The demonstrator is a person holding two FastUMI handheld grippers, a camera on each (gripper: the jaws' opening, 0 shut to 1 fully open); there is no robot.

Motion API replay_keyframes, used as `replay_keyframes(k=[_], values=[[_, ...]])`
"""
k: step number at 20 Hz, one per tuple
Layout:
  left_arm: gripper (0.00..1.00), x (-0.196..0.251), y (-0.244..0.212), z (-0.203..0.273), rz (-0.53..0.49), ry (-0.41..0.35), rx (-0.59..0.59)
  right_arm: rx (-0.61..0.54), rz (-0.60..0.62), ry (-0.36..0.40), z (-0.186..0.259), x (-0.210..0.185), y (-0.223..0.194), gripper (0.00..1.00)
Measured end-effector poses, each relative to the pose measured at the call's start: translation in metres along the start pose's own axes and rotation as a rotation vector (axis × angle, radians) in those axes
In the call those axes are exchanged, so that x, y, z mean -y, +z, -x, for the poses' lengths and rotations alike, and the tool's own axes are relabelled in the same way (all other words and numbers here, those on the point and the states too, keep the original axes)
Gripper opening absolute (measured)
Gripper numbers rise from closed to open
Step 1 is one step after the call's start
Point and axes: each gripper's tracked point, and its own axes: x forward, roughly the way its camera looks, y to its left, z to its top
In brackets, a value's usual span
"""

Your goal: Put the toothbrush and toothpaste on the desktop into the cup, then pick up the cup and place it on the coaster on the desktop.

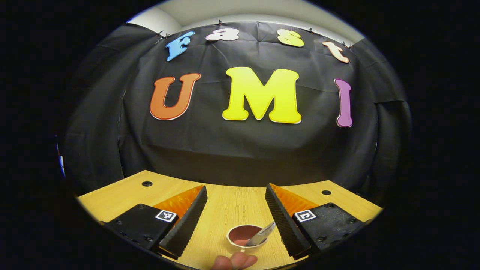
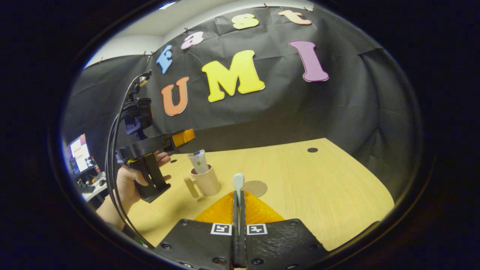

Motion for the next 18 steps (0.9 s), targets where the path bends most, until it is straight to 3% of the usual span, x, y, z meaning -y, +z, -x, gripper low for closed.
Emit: replay_keyframes(k=[4, 13, 16, 18], values=[[0.98, -0.025, 0.006, 0.020, 0.018, 0.029, 0.009, 0.059, 0.068, 0.082, -0.014, -0.037, 0.032, 0.00], [0.98, -0.087, -0.007, 0.066, -0.003, 0.102, -0.025, 0.199, 0.202, 0.349, -0.068, -0.165, 0.076, 0.00], [0.98, -0.111, -0.016, 0.079, 0.005, 0.126, -0.042, 0.267, 0.217, 0.387, -0.096, -0.191, 0.088, 0.00], [0.98, -0.125, -0.020, 0.084, 0.020, 0.140, -0.051, 0.312, 0.241, 0.366, -0.122, -0.196, 0.093, 0.00]])
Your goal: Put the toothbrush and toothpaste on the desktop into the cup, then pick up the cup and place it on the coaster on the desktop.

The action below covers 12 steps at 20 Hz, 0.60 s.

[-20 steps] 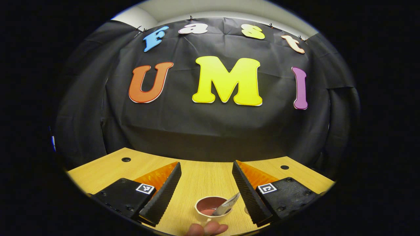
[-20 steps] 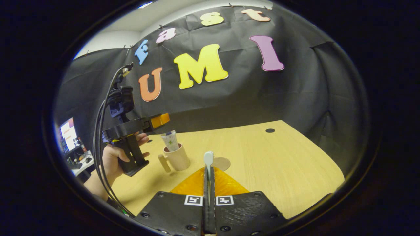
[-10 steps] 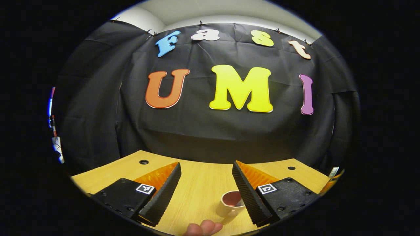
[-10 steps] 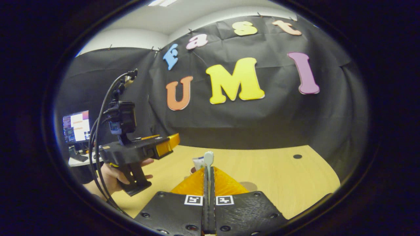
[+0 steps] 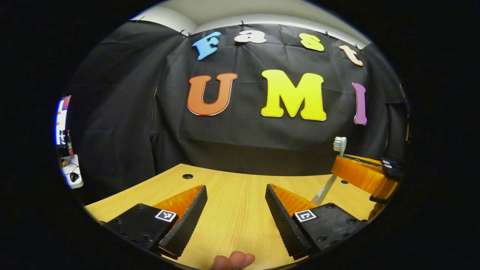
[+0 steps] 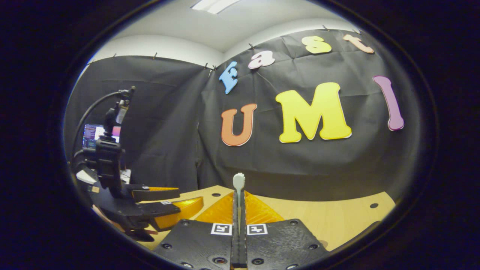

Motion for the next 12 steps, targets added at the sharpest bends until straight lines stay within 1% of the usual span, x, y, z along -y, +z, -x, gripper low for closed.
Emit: replay_keyframes(k=[3, 4, 5, 7, 12], values=[[0.98, -0.017, -0.005, 0.002, -0.002, 0.020, -0.009, 0.030, 0.011, -0.034, -0.021, 0.005, -0.001, 0.00], [1.00, -0.021, -0.007, 0.003, 0.001, 0.023, -0.012, 0.052, 0.008, -0.049, -0.027, 0.008, 0.004, 0.00], [0.98, -0.023, -0.007, 0.002, 0.003, 0.025, -0.014, 0.072, 0.014, -0.071, -0.031, 0.013, 0.008, 0.00], [0.98, -0.028, -0.007, 0.004, 0.000, 0.026, -0.014, 0.096, 0.032, -0.103, -0.040, 0.022, 0.009, 0.00], [0.98, -0.035, -0.007, 0.004, -0.005, 0.030, -0.006, 0.053, 0.013, -0.146, -0.057, 0.041, -0.007, 0.00]])
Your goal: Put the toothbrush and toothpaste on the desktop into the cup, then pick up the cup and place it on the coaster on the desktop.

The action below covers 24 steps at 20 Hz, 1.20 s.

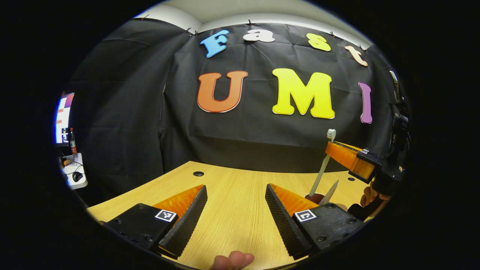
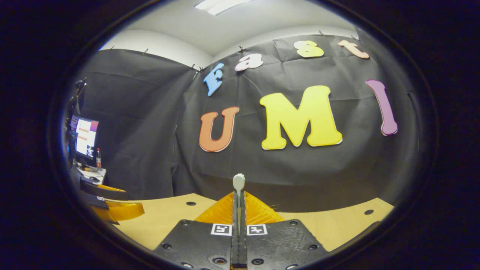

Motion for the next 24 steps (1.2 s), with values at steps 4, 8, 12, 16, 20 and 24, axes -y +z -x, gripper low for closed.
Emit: replay_keyframes(k=[4, 8, 12, 16, 20, 24], values=[[0.98, 0.001, 0.001, -0.004, -0.008, -0.005, 0.003, -0.019, -0.006, -0.018, -0.004, 0.007, -0.007, 0.00], [0.98, 0.004, -0.002, -0.006, -0.009, -0.018, -0.003, -0.046, -0.016, -0.019, -0.008, 0.010, -0.018, 0.00], [0.98, 0.006, -0.007, -0.009, 0.000, -0.018, -0.022, -0.059, 0.009, 0.029, -0.003, 0.000, -0.023, 0.17], [0.98, 0.007, -0.004, -0.006, -0.011, -0.013, -0.025, 0.009, 0.058, 0.033, 0.009, -0.002, -0.007, 0.54], [0.98, 0.025, 0.005, -0.002, -0.023, -0.047, -0.024, 0.091, 0.084, -0.003, 0.030, 0.007, 0.023, 0.94], [0.98, 0.041, 0.020, 0.005, -0.017, -0.058, -0.018, 0.151, 0.115, -0.061, 0.070, 0.029, 0.052, 0.94]])
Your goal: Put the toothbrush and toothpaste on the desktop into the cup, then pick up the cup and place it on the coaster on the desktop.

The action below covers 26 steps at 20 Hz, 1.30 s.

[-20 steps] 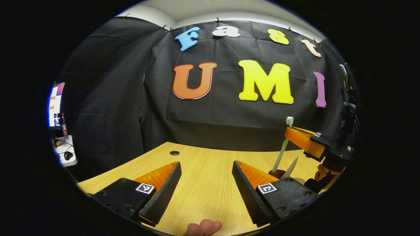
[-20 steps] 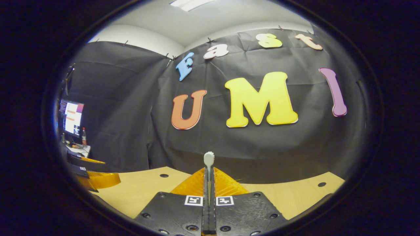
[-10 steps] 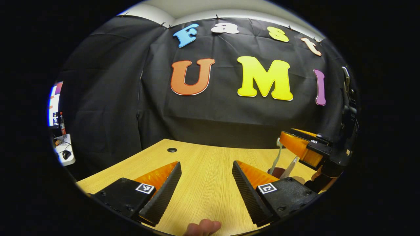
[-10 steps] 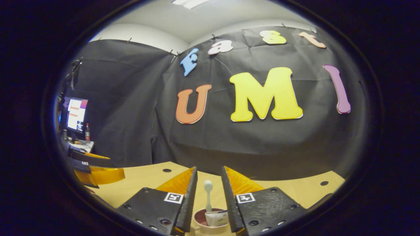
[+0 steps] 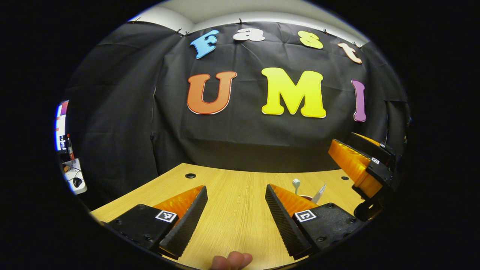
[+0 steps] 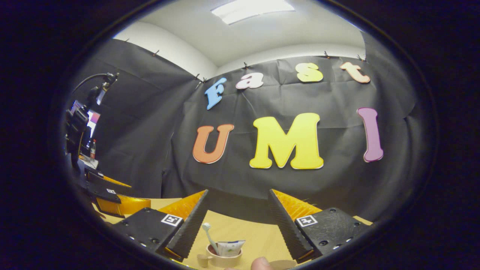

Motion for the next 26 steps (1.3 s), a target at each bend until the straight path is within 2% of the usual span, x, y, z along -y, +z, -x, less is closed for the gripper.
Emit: replay_keyframes(k=[4, 6, 9, 13, 17, 19, 20, 21, 26], values=[[0.98, 0.035, 0.002, 0.001, 0.009, -0.096, -0.086, 0.036, -0.023, -0.037, 0.051, 0.041, 0.030, 0.94], [0.98, 0.043, 0.006, -0.003, -0.026, -0.107, -0.144, 0.058, -0.034, -0.073, 0.078, 0.072, 0.046, 0.94], [0.98, 0.060, 0.031, -0.009, -0.065, -0.136, -0.162, 0.077, -0.089, -0.117, 0.115, 0.115, 0.062, 0.94], [0.98, 0.087, 0.070, -0.019, -0.024, -0.203, -0.215, 0.046, -0.071, -0.178, 0.157, 0.170, 0.064, 0.95], [0.98, 0.104, 0.093, -0.033, -0.081, -0.225, -0.340, -0.048, -0.064, -0.140, 0.187, 0.183, 0.042, 0.96], [0.98, 0.114, 0.086, -0.037, -0.140, -0.237, -0.413, -0.088, -0.071, -0.105, 0.193, 0.177, 0.032, 0.96], [0.98, 0.120, 0.075, -0.034, -0.161, -0.251, -0.477, -0.112, -0.083, -0.084, 0.195, 0.173, 0.025, 0.94], [0.98, 0.132, 0.050, -0.024, -0.170, -0.278, -0.612, -0.155, -0.115, -0.050, 0.196, 0.168, 0.016, 0.96], [0.99, 0.143, -0.018, 0.002, -0.229, -0.286, -0.927, -0.209, -0.168, 0.024, 0.200, 0.157, 0.011, 0.96]])
